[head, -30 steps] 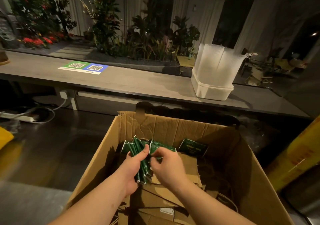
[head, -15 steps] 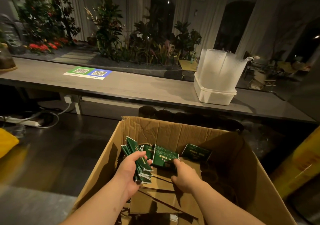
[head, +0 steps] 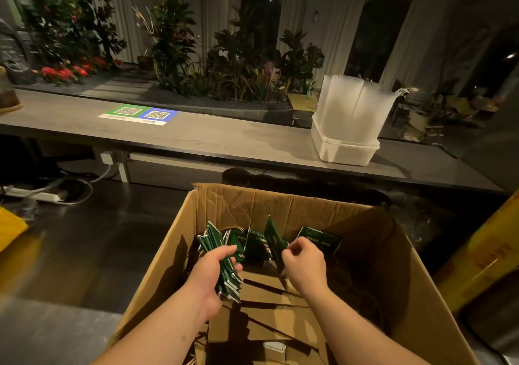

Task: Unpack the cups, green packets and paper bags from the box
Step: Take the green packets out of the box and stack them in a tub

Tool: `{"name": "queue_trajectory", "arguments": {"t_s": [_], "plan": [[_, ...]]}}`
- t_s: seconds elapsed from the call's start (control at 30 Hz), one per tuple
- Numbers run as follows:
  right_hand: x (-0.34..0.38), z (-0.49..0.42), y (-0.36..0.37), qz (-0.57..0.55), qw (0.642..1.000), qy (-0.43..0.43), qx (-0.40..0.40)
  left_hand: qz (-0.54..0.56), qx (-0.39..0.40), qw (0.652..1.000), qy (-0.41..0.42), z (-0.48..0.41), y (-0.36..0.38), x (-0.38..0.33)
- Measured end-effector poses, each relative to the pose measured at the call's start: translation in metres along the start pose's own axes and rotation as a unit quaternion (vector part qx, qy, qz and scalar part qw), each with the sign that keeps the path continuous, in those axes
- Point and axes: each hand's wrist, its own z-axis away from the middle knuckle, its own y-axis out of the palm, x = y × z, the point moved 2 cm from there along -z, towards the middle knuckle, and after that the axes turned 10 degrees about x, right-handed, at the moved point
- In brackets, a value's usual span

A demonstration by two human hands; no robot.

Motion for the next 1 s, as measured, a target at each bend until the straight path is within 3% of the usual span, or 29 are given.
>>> {"name": "queue_trajectory", "arguments": {"t_s": [0.1,0.3,0.47,0.5,0.57,0.6,0.7,0.77,0.9,1.0], "plan": [[0.034,0.012,-0.002,-0.041,0.998,-0.039,0.032,-0.011,0.008,1.0,0.008,0.001,0.001,-0.002],[0.08,0.05,0.027,-0.078,0.968,-0.143,0.189,-0.052,0.032,0.998,0.009,0.004,0.002,-0.008],[0.069,0.022,0.021,-0.284,0.937,-0.054,0.198,0.023,0.043,0.999,0.005,-0.001,-0.004,-0.009],[0.065,0.013,0.019,-0.284,0.941,-0.033,0.182,0.029,0.042,0.999,0.012,-0.002,-0.003,-0.009],[0.046,-0.008,0.017,-0.085,0.988,-0.031,0.126,0.038,0.039,0.998,0.017,-0.002,0.0,-0.012],[0.033,-0.016,0.019,0.029,0.991,-0.029,0.124,0.046,0.039,0.998,0.022,-0.002,0.0,-0.012],[-0.002,-0.028,0.03,0.211,0.962,-0.005,0.174,0.078,0.046,0.996,0.014,0.0,0.003,-0.012],[-0.013,-0.032,0.037,0.272,0.944,0.001,0.188,0.096,0.057,0.994,0.012,0.0,0.004,-0.011],[-0.009,-0.03,0.033,0.32,0.936,-0.067,0.127,0.087,0.046,0.995,0.011,0.0,0.001,-0.011],[-0.007,-0.025,0.025,0.275,0.955,-0.074,0.086,0.061,0.019,0.998,0.017,-0.006,-0.005,-0.008]]}}
